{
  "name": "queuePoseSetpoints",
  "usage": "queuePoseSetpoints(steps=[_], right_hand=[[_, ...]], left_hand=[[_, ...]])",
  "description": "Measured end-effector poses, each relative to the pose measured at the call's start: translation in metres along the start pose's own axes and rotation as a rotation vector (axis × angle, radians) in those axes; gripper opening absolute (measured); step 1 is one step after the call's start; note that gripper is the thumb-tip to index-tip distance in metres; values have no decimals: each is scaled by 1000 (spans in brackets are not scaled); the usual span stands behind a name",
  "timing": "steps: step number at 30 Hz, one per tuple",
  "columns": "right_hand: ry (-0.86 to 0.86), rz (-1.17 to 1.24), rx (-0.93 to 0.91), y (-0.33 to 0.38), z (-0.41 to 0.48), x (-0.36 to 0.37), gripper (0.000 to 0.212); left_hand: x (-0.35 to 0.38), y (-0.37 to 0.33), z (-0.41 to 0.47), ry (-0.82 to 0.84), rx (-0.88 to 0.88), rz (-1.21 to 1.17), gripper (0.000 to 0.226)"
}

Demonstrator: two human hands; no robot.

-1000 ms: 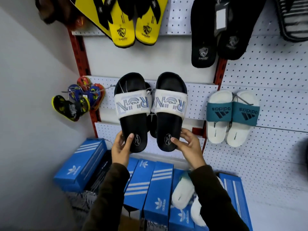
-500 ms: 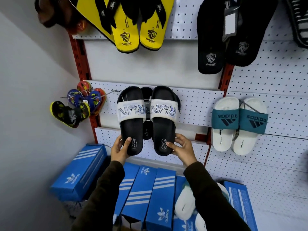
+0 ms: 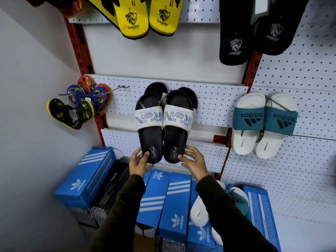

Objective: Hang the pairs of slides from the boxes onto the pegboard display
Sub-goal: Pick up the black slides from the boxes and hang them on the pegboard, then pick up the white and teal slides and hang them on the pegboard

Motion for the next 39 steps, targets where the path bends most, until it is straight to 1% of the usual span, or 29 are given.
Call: queuePoseSetpoints(steps=[3,5,8,12,15,17,18,21,22,24,28,32,34,36,38,39], right_hand=[[0,-14,43,-22,-11,-10,39],[-9,-27,78,-40,-21,-21,34],[-23,-42,149,-72,-38,-41,35],[-90,-100,276,-123,-65,-88,40],[-229,-198,395,-163,-93,-140,49],[-320,-245,489,-186,-112,-174,59],[-339,-282,557,-197,-121,-189,66],[-337,-340,726,-234,-144,-221,81],[-325,-350,761,-246,-148,-227,83],[-309,-348,824,-269,-149,-235,84],[-347,-307,790,-298,-133,-244,62],[-383,-208,770,-312,-122,-244,54],[-409,-185,773,-314,-122,-246,49],[-436,-148,766,-314,-124,-251,52],[-446,-117,763,-312,-132,-258,55],[-447,-97,760,-310,-136,-261,55]], left_hand=[[-2,28,-5,-27,-53,15,40],[-3,56,-8,-31,-120,61,38],[-3,105,-15,-18,-263,167,43],[2,168,-28,10,-396,283,39],[13,218,-34,42,-461,411,39],[22,243,-33,64,-442,547,42],[29,257,-30,81,-428,634,43],[56,293,-24,208,-449,884,58],[65,304,-19,243,-454,949,64],[79,322,-5,263,-440,1074,72],[92,351,22,245,-467,1212,83],[88,367,34,143,-531,1250,83],[84,371,36,115,-557,1306,80],[80,372,33,118,-593,1342,72],[76,371,29,129,-623,1291,63],[74,370,25,131,-646,1218,57]])
Point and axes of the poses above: each hand's wrist, its own z-axis towards the middle knuckle, its own x-axis out of the palm, y = z × x, the point moved 8 cm from there along z, towards the middle knuckle, and after that the axes turned 11 degrees about -x, right-handed, at the moved point
